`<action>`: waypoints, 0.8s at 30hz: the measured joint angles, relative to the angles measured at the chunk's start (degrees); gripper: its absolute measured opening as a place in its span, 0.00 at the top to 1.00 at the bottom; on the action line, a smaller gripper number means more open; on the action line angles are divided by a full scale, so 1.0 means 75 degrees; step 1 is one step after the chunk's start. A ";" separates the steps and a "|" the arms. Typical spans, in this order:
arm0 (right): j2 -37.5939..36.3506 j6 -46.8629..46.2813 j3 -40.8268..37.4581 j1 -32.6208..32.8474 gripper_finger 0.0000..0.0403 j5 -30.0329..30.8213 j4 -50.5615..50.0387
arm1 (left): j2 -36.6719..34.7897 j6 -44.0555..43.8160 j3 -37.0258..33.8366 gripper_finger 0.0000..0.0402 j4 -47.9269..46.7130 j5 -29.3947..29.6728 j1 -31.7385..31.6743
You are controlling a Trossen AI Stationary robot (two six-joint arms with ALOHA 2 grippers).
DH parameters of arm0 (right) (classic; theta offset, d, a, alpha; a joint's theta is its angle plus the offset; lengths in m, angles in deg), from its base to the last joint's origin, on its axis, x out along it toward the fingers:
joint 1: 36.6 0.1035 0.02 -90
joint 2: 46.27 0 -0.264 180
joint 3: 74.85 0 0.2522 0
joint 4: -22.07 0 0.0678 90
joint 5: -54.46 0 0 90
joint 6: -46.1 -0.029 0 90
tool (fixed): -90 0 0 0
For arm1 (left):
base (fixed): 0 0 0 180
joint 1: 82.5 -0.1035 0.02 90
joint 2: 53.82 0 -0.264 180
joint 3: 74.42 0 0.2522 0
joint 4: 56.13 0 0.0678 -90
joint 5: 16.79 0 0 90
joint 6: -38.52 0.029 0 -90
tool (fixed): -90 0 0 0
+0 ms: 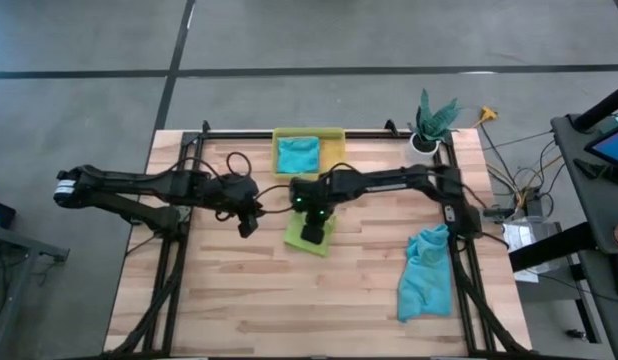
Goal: Fold microfiber towels
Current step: Fold the green microfiber cloth
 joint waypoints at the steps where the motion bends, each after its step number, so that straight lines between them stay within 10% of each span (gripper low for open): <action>1: 0.0146 0.0230 0.0257 0.0047 0.98 0.0071 -0.0096 | -0.0013 -0.0032 -0.0001 0.72 0.0016 -0.0002 0.0001; 11: 0.1073 0.1942 0.2319 0.0378 0.98 0.0788 -0.2124 | -0.0265 0.0124 0.0005 0.72 0.0014 0.0051 -0.0015; 24: 0.1795 0.1608 0.2503 0.0395 0.95 0.0982 -0.2449 | -0.0669 0.0373 -0.0042 0.72 -0.0061 -0.0058 -0.0017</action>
